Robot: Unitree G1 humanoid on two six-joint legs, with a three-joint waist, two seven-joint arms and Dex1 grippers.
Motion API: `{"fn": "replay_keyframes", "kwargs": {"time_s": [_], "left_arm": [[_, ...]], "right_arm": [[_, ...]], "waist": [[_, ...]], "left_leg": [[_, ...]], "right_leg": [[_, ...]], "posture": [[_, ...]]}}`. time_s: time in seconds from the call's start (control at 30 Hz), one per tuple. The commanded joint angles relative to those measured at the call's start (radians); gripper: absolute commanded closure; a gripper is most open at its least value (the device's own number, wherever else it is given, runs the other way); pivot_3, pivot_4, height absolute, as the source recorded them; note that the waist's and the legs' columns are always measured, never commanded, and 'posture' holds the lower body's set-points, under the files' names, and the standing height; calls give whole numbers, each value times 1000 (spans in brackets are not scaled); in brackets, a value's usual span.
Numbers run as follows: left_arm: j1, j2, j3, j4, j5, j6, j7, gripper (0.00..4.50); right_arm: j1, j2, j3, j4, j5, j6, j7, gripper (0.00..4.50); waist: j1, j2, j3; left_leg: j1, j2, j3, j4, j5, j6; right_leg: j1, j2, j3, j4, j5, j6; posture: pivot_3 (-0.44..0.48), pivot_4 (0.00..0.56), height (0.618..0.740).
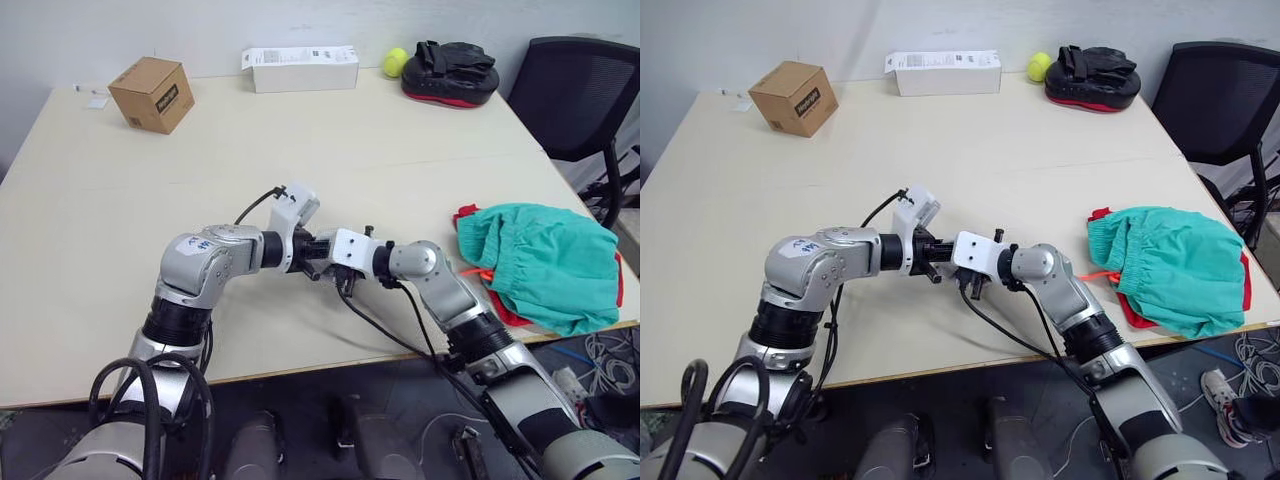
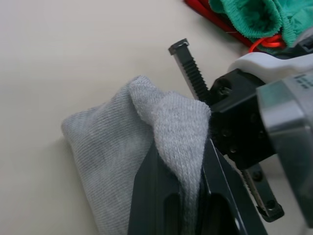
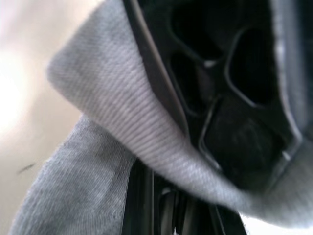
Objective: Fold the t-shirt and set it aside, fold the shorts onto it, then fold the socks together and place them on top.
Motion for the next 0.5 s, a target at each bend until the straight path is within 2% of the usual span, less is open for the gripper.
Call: {"fn": "replay_keyframes", "kwargs": {"time_s": [0.03,0.37,0.5], "left_arm": [[-17,-1,13,-1,-3,-12,-13,3292],[5,-21,-12,-14,-17,8,-40,49],[9,-20,-31,-18,-15,10,-51,17]], "right_arm": [[37,-40,-27,-36,4,31,8,4500],[81,-85,-48,-115,20,75,24,4500],[94,-110,-68,-156,34,96,33,4500]], "waist": [[1,0,0],[0,0,0],[0,0,0]], "left_leg": [[0,0,0,0,0,0],[-1,0,0,-2,0,0],[-1,0,0,-2,0,0]], "right_leg": [[0,0,0,0,0,0],[0,0,0,-2,0,0],[0,0,0,-2,0,0]], "posture": [[0,150,740],[0,150,740],[0,150,740]]}}
